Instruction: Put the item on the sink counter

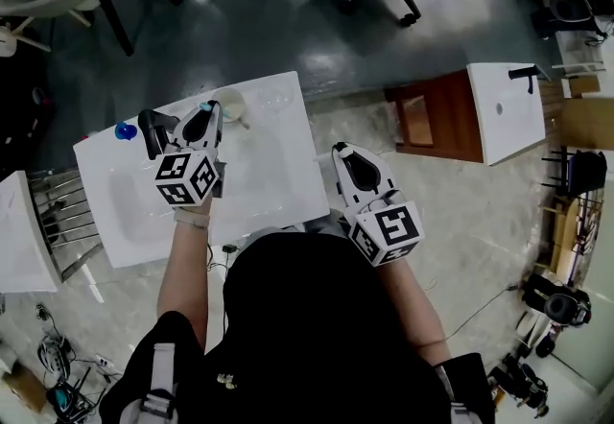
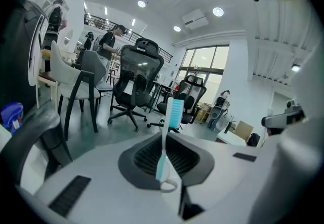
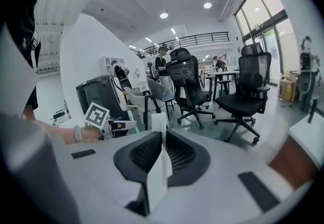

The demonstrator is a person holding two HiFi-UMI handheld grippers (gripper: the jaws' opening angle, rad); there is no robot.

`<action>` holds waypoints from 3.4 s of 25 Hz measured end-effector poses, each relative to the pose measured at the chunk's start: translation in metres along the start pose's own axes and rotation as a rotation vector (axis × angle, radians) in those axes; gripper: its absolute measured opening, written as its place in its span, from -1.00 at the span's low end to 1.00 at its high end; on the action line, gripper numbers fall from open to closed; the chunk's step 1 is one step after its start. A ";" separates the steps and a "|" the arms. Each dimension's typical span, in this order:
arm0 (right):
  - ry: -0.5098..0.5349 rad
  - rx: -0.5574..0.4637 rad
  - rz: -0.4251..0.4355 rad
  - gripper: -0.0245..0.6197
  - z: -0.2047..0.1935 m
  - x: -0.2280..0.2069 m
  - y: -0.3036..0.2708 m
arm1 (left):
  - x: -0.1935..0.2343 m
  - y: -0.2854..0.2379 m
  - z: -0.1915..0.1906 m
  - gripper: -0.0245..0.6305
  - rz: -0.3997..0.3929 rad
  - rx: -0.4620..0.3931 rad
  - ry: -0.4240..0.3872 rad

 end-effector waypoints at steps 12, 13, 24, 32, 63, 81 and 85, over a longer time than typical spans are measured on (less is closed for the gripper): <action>-0.007 0.016 -0.037 -0.79 -0.004 -0.003 0.000 | 0.016 -0.022 -0.030 -0.80 0.000 0.116 0.026; -0.008 0.015 -0.040 -0.79 -0.004 -0.004 0.000 | 0.018 -0.023 -0.033 -0.80 0.006 0.131 0.028; -0.020 0.011 -0.061 -0.79 -0.005 -0.009 0.003 | 0.030 -0.030 -0.035 -0.80 0.030 0.152 0.000; -0.020 0.010 -0.061 -0.79 -0.006 -0.009 0.006 | 0.043 -0.034 -0.032 -0.75 0.057 0.174 -0.027; -0.005 -0.051 0.155 -0.79 0.014 -0.003 -0.007 | -0.049 0.038 0.015 -0.76 0.117 -0.016 -0.084; 0.016 -0.079 0.300 -0.79 0.039 0.002 -0.037 | -0.114 0.090 0.003 -0.85 0.157 -0.073 -0.047; 0.027 -0.094 0.327 -0.79 0.050 0.002 -0.051 | -0.127 0.101 -0.004 -0.85 0.190 -0.078 -0.037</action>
Point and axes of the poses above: the fingertips, and each gripper's own axes: y backward along the fingers, x to its left, z out of its top, the point moved 6 cm from there along y, backward along the fingers, and after that the axes turned 13 degrees about -z, right-handed, at the moved point
